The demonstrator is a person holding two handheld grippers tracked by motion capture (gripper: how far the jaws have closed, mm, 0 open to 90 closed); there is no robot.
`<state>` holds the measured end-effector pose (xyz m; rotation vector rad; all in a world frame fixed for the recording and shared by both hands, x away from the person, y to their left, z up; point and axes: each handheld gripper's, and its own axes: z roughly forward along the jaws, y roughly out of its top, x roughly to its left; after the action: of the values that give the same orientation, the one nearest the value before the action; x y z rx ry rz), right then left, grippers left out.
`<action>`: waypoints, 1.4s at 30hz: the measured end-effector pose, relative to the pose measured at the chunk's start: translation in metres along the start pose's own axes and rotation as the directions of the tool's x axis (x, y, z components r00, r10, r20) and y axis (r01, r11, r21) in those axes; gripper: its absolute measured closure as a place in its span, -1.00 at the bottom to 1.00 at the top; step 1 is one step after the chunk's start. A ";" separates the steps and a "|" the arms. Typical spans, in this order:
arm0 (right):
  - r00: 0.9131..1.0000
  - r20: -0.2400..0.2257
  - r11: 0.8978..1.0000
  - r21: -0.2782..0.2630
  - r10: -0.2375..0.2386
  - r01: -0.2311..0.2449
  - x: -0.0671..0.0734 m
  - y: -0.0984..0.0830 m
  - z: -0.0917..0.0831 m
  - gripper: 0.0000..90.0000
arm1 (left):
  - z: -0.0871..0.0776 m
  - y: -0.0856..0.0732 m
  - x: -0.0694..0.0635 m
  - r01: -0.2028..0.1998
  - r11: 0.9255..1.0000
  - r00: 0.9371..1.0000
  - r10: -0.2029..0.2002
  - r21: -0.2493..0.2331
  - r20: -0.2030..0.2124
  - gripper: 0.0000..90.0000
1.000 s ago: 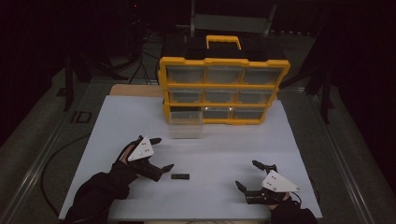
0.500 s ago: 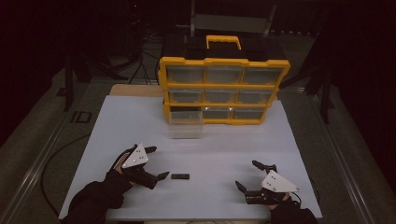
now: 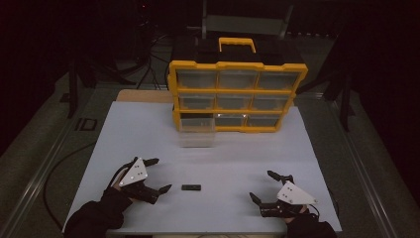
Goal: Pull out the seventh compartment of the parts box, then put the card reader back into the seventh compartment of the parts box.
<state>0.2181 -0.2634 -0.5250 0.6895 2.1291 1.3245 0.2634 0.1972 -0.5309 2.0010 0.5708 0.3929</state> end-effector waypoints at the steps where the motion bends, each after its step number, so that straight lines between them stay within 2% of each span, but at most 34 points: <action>1: 1.000 0.000 1.000 -0.001 0.000 0.000 0.000 0.000 0.000 -0.80 | -0.001 -0.001 0.001 0.021 1.000 1.000 -0.021 0.011 -0.008 -0.90; 3: 1.000 -0.001 1.000 -0.001 0.001 -0.001 0.000 0.000 0.000 -0.80 | -0.002 -0.004 0.005 0.061 0.998 0.998 -0.061 0.004 -0.013 -0.90; 6: 1.000 -0.002 1.000 -0.001 0.002 -0.002 0.000 0.000 0.000 -0.80 | -0.006 -0.005 0.007 0.084 0.996 0.996 -0.085 -0.020 -0.007 -0.94; 8: 1.000 -0.001 1.000 -0.001 0.001 -0.001 -0.001 0.000 0.000 -0.80 | -0.007 -0.003 0.007 0.095 0.995 0.995 -0.095 -0.013 0.007 -0.95; 11: 1.000 -0.003 1.000 0.000 0.001 -0.001 0.000 0.000 0.000 -0.80 | -0.006 -0.002 0.005 0.088 0.996 0.996 -0.088 0.011 0.011 -0.97; 12: 1.000 -0.001 1.000 -0.001 0.000 0.000 0.000 0.000 0.000 -0.80 | -0.007 -0.003 0.006 0.078 0.997 0.996 -0.078 0.016 0.030 -0.99; 13: 1.000 0.000 1.000 -0.002 0.001 -0.001 0.000 0.000 0.000 -0.80 | -0.007 -0.003 0.005 0.078 0.997 0.996 -0.078 0.019 0.031 -1.00; 19: 1.000 0.002 1.000 -0.001 0.001 -0.001 0.000 0.000 0.000 -0.80 | -0.008 -0.004 0.004 0.056 0.998 0.998 -0.056 0.027 -0.005 -1.00; 21: 1.000 0.003 1.000 0.000 -0.001 0.001 0.000 0.000 0.000 -0.80 | -0.008 -0.004 0.005 0.064 0.998 0.998 -0.064 0.028 -0.005 -1.00; 31: 1.000 0.003 1.000 0.001 -0.002 0.002 0.000 0.000 0.000 -0.80 | -0.008 -0.005 0.004 0.057 0.998 0.998 -0.057 0.033 -0.008 -1.00; 35: 1.000 0.002 1.000 0.001 0.000 0.000 0.000 0.000 0.000 -0.80 | -0.009 -0.004 0.004 0.048 0.999 0.998 -0.047 0.026 -0.031 -1.00; 42: 1.000 0.006 1.000 0.000 -0.003 0.003 0.000 0.000 -0.001 -0.80 | -0.007 -0.005 0.004 0.061 0.998 0.998 -0.061 0.034 -0.008 -1.00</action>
<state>0.2177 -0.2640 -0.5246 0.6889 2.1251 1.3189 0.2619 0.2061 -0.5321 2.0103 0.6449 0.3547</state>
